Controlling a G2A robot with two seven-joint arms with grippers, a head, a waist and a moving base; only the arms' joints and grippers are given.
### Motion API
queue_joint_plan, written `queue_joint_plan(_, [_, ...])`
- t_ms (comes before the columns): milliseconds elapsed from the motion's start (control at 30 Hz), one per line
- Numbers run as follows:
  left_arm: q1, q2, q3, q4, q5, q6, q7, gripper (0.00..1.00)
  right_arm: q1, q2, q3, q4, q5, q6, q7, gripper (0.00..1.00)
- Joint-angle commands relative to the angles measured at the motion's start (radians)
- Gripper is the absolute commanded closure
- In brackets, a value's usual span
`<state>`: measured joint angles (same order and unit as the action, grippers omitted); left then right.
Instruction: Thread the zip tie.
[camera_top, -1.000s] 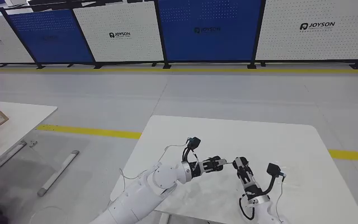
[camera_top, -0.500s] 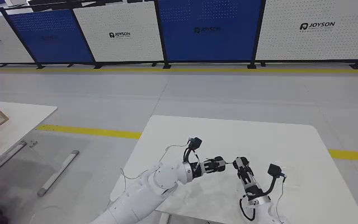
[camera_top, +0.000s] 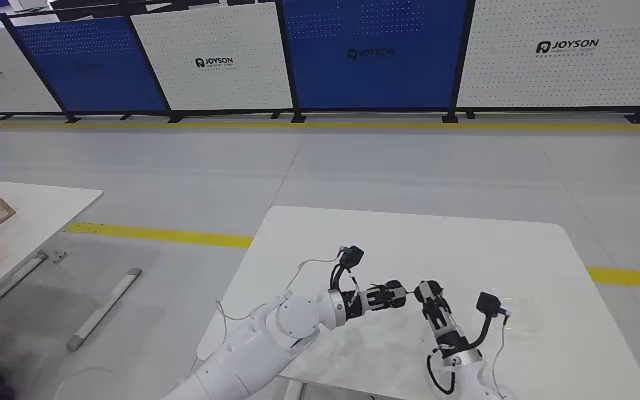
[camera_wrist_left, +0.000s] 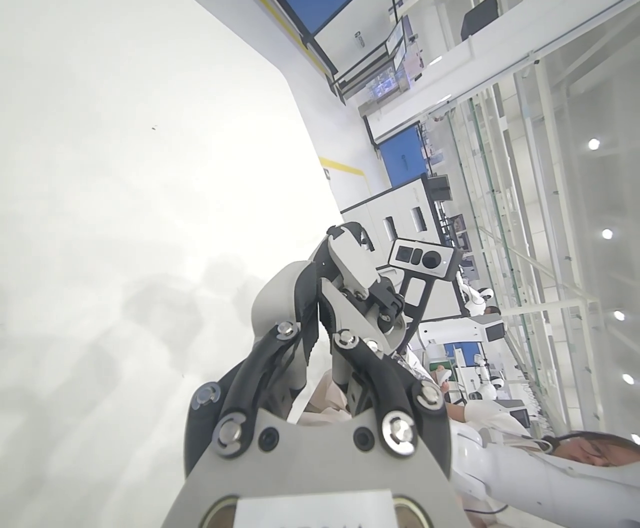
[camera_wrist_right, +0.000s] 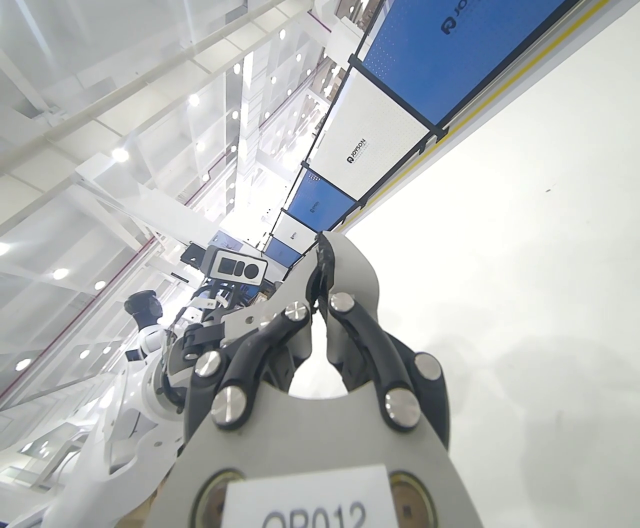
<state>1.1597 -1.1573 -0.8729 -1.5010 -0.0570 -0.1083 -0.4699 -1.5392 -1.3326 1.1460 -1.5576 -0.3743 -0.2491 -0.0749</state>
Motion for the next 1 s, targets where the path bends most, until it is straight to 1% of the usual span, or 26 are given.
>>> queue_joint_plan(0, [-0.001,0.000,0.000,0.003,-0.002,-0.001,-0.001,1.00,0.001,-0.001,0.000,0.001,-0.001,0.001,0.001,1.00])
queue_joint_plan(300, [-0.008,-0.005,0.007,0.021,-0.004,0.014,-0.001,1.00,-0.001,-0.003,0.001,-0.006,-0.006,0.002,0.002,1.00])
queue_joint_plan(333, [-0.010,-0.006,0.008,0.022,-0.003,0.016,-0.002,1.00,0.000,-0.003,0.001,-0.006,-0.006,0.003,0.003,0.95])
queue_joint_plan(433, [-0.012,-0.007,0.009,0.025,-0.002,0.020,-0.001,1.00,0.000,-0.004,0.001,-0.006,-0.006,0.006,0.005,0.85])
queue_joint_plan(700, [-0.012,-0.007,0.006,0.025,0.000,0.030,-0.002,1.00,0.004,-0.006,0.001,-0.003,-0.006,0.006,0.013,0.85])
queue_joint_plan(767, [-0.012,-0.008,0.006,0.024,0.000,0.032,-0.001,1.00,0.003,-0.006,0.001,-0.004,-0.012,-0.001,0.007,0.85])
queue_joint_plan(867, [-0.012,-0.008,0.004,0.022,0.000,0.037,0.002,1.00,-0.001,-0.007,0.003,-0.004,-0.017,-0.008,0.002,0.83])
queue_joint_plan(900, [-0.011,-0.008,0.003,0.022,0.000,0.039,0.004,1.00,-0.002,-0.007,0.004,-0.003,-0.017,-0.010,0.001,0.80])
queue_joint_plan(967, [-0.011,-0.009,0.002,0.021,0.001,0.044,0.006,1.00,-0.004,-0.006,0.006,-0.001,-0.018,-0.013,0.002,0.80])
